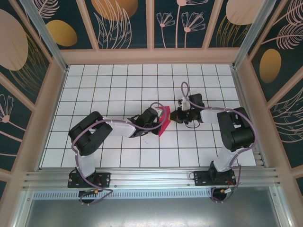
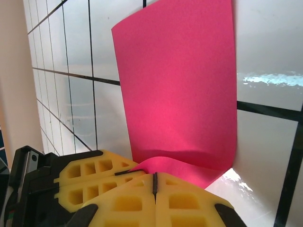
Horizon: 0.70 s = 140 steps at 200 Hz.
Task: Fold a paper plane with a square sheet of paper (pick it up from the middle)
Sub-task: Third fold the triangle at the center of the table.
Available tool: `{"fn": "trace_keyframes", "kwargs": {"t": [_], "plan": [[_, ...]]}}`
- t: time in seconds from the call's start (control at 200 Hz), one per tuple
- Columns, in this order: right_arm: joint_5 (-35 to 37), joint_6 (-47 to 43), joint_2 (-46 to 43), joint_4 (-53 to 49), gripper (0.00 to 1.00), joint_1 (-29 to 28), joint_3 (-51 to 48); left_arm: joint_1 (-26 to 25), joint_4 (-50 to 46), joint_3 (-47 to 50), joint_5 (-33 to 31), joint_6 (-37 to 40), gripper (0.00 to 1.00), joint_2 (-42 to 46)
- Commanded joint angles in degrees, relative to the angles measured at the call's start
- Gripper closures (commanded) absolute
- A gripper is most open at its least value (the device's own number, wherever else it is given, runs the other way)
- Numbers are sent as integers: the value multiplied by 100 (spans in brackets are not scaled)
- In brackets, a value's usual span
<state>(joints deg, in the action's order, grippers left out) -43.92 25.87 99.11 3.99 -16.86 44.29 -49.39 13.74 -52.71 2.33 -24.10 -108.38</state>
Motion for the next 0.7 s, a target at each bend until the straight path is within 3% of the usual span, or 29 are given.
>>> {"fn": "trace_keyframes", "kwargs": {"t": [0.0, 0.265, 0.51, 0.696], "plan": [[-90, -90, 225, 147, 97, 23, -62, 34, -376, 89, -183, -51, 100, -57], [580, -222, 720, -122, 97, 39, -26, 36, -407, 50, -151, -64, 100, -140], [401, -137, -49, -416, 97, 49, 120, 35, -425, 94, -182, -87, 100, -58], [372, -87, 132, -388, 98, 60, 267, 34, -435, 67, -187, -70, 100, -47]]}}
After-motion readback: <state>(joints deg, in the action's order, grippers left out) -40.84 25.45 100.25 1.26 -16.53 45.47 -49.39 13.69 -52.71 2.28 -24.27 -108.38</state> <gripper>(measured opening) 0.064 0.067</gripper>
